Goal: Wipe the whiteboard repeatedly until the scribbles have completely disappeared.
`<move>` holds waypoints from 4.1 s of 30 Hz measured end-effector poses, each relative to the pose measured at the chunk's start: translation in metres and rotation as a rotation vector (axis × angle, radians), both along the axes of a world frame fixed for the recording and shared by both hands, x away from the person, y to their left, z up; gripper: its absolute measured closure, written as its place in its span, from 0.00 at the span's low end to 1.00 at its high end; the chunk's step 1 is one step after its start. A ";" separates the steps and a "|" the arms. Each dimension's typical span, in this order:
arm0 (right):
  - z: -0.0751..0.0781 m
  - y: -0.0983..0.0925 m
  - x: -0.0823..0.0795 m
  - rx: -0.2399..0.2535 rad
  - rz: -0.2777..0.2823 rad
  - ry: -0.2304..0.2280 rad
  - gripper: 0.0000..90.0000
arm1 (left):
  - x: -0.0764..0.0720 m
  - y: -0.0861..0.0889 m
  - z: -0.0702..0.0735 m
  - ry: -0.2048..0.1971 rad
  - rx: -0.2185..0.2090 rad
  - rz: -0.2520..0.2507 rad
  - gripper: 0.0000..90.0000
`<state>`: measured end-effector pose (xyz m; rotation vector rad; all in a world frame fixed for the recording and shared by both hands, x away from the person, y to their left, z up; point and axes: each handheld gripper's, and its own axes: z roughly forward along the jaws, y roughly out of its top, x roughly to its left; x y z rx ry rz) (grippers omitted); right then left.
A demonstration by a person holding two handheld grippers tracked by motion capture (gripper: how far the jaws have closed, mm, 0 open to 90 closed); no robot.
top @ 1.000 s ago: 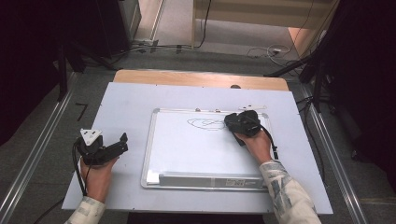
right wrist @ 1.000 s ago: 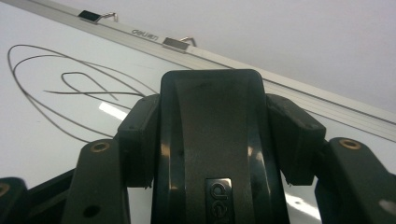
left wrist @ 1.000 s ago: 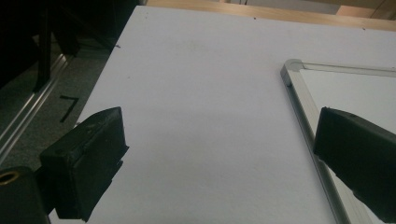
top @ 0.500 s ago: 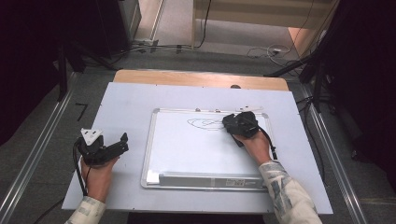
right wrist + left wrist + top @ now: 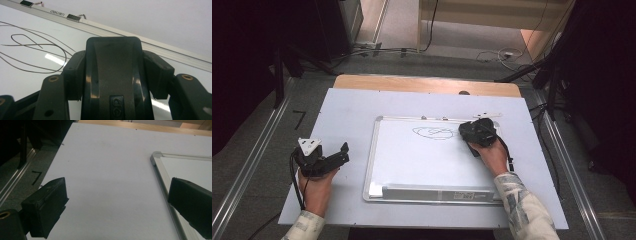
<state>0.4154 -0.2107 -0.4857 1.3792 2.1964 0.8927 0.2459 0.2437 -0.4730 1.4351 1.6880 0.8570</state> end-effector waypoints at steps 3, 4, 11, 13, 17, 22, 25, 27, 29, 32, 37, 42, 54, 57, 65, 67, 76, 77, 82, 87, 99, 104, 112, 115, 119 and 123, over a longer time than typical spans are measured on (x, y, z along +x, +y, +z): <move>0.000 0.007 -0.003 -0.008 0.016 0.001 0.43 | 0.001 -0.001 0.000 0.000 0.002 -0.004 0.03; 0.000 0.010 -0.004 -0.011 0.028 -0.001 0.43 | 0.001 -0.001 0.000 0.000 0.002 -0.004 0.03; -0.001 0.027 -0.010 -0.028 0.082 -0.011 0.43 | 0.001 -0.001 0.000 -0.001 0.002 -0.005 0.03; -0.001 0.026 -0.010 -0.019 0.077 -0.006 0.43 | 0.001 -0.001 0.000 -0.004 0.001 -0.004 0.03; 0.000 0.020 -0.006 -0.018 0.032 0.002 0.43 | 0.001 -0.001 0.000 -0.002 0.000 -0.005 0.03; 0.001 0.011 -0.004 -0.026 0.002 0.008 0.43 | 0.001 -0.001 0.000 -0.004 -0.002 -0.004 0.03; 0.001 0.010 -0.004 -0.024 -0.017 0.008 0.43 | 0.001 -0.001 0.000 -0.004 0.001 -0.004 0.03; 0.001 0.012 -0.005 -0.034 -0.019 0.004 0.43 | 0.001 -0.001 0.000 -0.001 0.001 -0.003 0.03; 0.001 0.015 -0.005 -0.035 -0.015 0.003 0.43 | 0.001 -0.002 0.000 -0.001 0.002 -0.005 0.03; 0.001 0.020 -0.006 -0.037 -0.008 0.000 0.43 | 0.001 -0.002 0.000 -0.001 0.002 -0.005 0.03; 0.001 0.031 -0.008 -0.037 0.011 0.003 0.43 | 0.001 -0.002 0.000 -0.002 0.001 -0.005 0.03; 0.001 0.044 -0.009 -0.044 0.034 0.004 0.43 | 0.001 -0.002 0.000 -0.003 0.000 -0.009 0.03; 0.000 0.067 -0.009 -0.051 0.067 -0.003 0.43 | 0.001 -0.002 0.001 -0.007 -0.001 -0.006 0.03; 0.000 0.071 -0.009 -0.053 0.073 -0.003 0.43 | 0.001 -0.002 0.001 -0.006 -0.002 -0.006 0.03; 0.000 0.084 -0.008 -0.056 0.084 -0.004 0.43 | 0.001 -0.001 0.001 -0.007 -0.002 -0.008 0.03; -0.001 0.086 -0.007 -0.054 0.086 -0.005 0.43 | 0.001 -0.001 0.001 -0.007 -0.003 -0.008 0.03; -0.001 0.095 -0.007 -0.052 0.094 -0.008 0.43 | 0.001 -0.001 0.001 -0.009 -0.004 -0.009 0.03; -0.001 0.096 -0.007 -0.053 0.098 -0.009 0.43 | 0.001 -0.001 0.001 -0.008 -0.005 -0.009 0.03; -0.001 0.102 -0.007 -0.048 0.107 -0.010 0.43 | 0.001 -0.001 0.001 -0.008 -0.005 -0.010 0.03; -0.001 0.106 -0.007 -0.047 0.116 -0.007 0.43 | 0.001 -0.001 0.001 -0.009 -0.005 -0.011 0.03; -0.002 0.117 -0.006 -0.044 0.138 -0.011 0.43 | 0.001 -0.001 0.001 -0.010 -0.006 -0.012 0.04; -0.002 0.123 -0.005 -0.050 0.150 -0.013 0.43 | 0.001 -0.001 0.002 -0.010 -0.007 -0.011 0.04; -0.002 0.131 -0.005 -0.047 0.148 -0.012 0.43 | 0.001 -0.001 0.002 -0.010 -0.008 -0.013 0.04; -0.002 0.133 -0.004 -0.048 0.154 -0.015 0.43 | 0.001 -0.001 0.002 -0.009 -0.008 -0.014 0.04; -0.002 0.137 -0.004 -0.047 0.157 -0.014 0.43 | 0.001 0.000 0.002 -0.011 -0.009 -0.013 0.04; -0.002 0.141 -0.004 -0.049 0.163 -0.014 0.43 | 0.001 0.000 0.002 -0.011 -0.010 -0.014 0.04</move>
